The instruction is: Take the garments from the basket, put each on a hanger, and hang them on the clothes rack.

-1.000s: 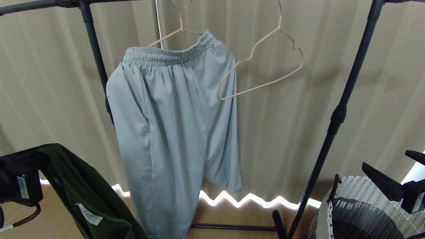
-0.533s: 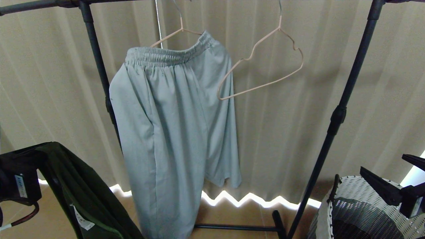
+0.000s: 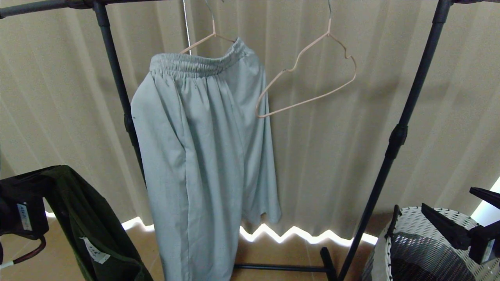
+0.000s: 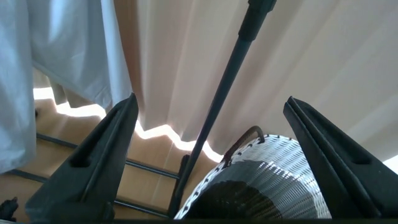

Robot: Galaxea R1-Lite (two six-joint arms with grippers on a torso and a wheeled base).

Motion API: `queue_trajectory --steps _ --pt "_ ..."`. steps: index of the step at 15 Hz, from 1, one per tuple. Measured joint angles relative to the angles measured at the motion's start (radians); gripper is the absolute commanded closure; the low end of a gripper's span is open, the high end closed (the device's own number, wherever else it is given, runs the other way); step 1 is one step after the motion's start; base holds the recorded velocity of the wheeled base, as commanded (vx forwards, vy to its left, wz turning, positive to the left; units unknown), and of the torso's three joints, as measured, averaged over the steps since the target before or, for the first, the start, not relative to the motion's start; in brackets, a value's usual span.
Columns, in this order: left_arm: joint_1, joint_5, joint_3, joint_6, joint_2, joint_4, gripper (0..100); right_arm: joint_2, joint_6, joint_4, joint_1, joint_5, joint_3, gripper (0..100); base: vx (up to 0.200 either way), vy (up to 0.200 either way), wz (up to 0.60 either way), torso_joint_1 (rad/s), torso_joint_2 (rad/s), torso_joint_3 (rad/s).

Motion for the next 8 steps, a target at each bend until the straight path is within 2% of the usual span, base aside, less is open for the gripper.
queue_trajectory --steps 2,8 --pt "0.000 -0.001 0.002 0.000 0.000 -0.001 100 -0.001 0.000 0.000 0.000 0.000 0.001 0 0.000 0.000 0.00 0.076 -0.20 -0.215" --pt "0.000 -0.001 0.005 0.001 -0.001 -0.001 100 -0.001 0.000 0.000 -0.002 -0.002 0.000 0 0.000 0.000 0.00 0.157 -0.47 -0.281"
